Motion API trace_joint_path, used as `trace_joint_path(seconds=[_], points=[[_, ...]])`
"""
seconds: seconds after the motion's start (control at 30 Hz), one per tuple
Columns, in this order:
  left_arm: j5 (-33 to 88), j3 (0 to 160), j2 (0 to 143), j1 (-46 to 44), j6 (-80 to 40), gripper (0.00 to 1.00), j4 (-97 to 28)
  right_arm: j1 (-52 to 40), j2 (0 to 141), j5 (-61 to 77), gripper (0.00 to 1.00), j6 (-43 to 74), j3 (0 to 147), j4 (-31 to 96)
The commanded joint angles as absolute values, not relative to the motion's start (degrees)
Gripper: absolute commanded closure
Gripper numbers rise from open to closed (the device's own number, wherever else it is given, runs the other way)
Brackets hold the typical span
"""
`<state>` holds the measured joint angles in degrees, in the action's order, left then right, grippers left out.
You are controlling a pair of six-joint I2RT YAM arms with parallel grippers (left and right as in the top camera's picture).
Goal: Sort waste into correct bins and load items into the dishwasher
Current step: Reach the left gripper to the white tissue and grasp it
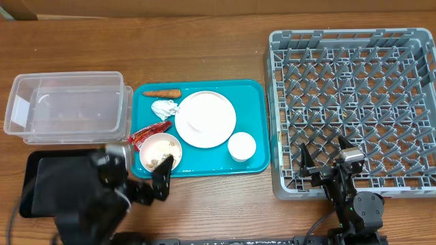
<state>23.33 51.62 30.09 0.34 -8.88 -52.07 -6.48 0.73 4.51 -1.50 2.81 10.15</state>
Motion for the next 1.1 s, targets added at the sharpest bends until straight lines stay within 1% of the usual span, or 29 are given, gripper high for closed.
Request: trace_joint_path(seconds=[0.0,0.17,0.27,0.3,0.33,0.37,0.43,0.47,0.5,0.53,0.57,0.9,1.0,1.07], points=[[25.17,66.35,45.45,-0.03,-8.78,0.0,-61.41,-6.79,0.19,4.73,0.0,-1.74,2.83,9.8],[30.7,83.5,63.02,-0.03,-8.71,0.0,-71.77,-6.79,0.19,4.73,0.0,-1.74,2.83,9.8],[37.21,87.39,69.28,-0.03,-7.73,0.0,-72.62,-6.79,0.19,4.73,0.0,-1.74,2.83,9.8],[40.03,87.94,70.94,-0.03,-7.73,0.08,-72.53,-6.79,0.19,4.73,0.0,-1.74,2.83,9.8],[41.63,88.05,72.31,-0.03,-8.36,0.21,-71.85,-6.79,0.19,4.73,0.0,-1.74,2.83,9.8],[41.56,88.03,73.38,-0.03,-10.15,0.26,-71.44,-6.79,0.19,4.73,0.0,-1.74,2.83,9.8],[36.12,88.03,75.09,-0.05,-14.37,0.26,-71.29,-6.79,0.19,4.73,0.0,-1.74,2.83,9.8],[32.42,88.01,75.72,-0.08,-16.05,0.27,-71.42,-6.79,0.19,4.73,0.0,-1.74,2.83,9.8],[28.01,88.01,76.27,-0.27,-17.32,0.34,-71.57,-6.79,0.19,4.73,0.0,-1.74,2.83,9.8],[25.15,88.01,76.58,-0.56,-18.15,0.38,-71.57,-6.79,0.19,4.73,0.0,-1.74,2.83,9.8],[21.89,88.01,76.88,-1.06,-19.03,0.4,-71.53,-6.79,0.16,4.73,0.0,-1.74,2.83,9.8],[6.72,87.85,80.93,-5.89,-24.88,0.39,-67.9,-6.79,0.19,4.73,0.0,-1.74,2.83,9.8],[3.42,87.85,83.74,-6.98,-26.68,0.38,-67.16,-6.79,0.19,4.73,0.0,-1.74,2.83,9.8],[2.15,87.85,86.11,-7.31,-28.03,0.34,-66.08,-6.79,0.19,4.73,0.0,-1.74,2.83,9.8]])
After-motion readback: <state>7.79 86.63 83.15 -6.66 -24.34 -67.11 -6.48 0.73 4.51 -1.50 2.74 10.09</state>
